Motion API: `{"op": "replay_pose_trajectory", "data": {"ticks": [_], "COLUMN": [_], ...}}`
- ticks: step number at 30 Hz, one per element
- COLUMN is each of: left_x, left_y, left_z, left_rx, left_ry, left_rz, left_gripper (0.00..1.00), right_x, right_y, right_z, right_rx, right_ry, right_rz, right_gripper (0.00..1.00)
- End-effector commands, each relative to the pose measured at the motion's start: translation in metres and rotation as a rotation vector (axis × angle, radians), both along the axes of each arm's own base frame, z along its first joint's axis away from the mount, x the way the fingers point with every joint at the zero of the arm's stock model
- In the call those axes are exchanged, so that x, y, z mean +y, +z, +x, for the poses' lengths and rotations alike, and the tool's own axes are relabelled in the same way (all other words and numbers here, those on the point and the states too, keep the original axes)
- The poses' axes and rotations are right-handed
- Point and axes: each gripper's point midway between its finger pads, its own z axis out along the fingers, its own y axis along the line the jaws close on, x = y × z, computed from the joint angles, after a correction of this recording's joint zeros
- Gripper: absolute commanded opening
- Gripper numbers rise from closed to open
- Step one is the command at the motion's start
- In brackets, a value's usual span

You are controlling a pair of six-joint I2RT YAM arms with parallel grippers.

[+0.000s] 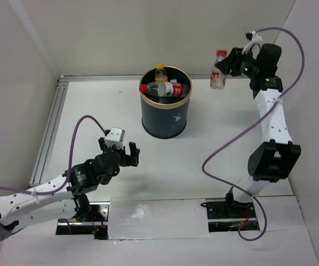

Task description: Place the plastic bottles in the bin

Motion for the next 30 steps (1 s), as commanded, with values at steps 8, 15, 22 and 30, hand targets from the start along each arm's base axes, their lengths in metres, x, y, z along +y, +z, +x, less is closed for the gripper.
{"op": "replay_pose_trajectory", "data": {"ticks": [8,15,22,30], "left_x": [-0.021,-0.016,-0.012,-0.03], "left_y": [0.005,0.007,0.001,0.01], "left_z": [0.008,0.0,-0.007,0.001], "left_rx": [-0.03,-0.03,-0.022,-0.05], "left_ry": [-0.058,-0.05,-0.054,-0.1], "left_rz": [-0.11,-0.144,-0.155,-0.13], "left_gripper": [0.99,0.99,0.99,0.99], "right_x": [0.191,0.226,0.232,0.22], "right_y": [0.066,0.032,0.004,0.047], "right_z": [-0.014,0.039,0.03,-0.028], "right_rx": [-0.385,-0.395,-0.354,-0.404], "right_ry": [0.493,0.345,0.483,0.495], "right_rz": [-0.19,-0.563,-0.781,-0.689], "right_gripper": [0.05,0.06,0.78,1.0]}}
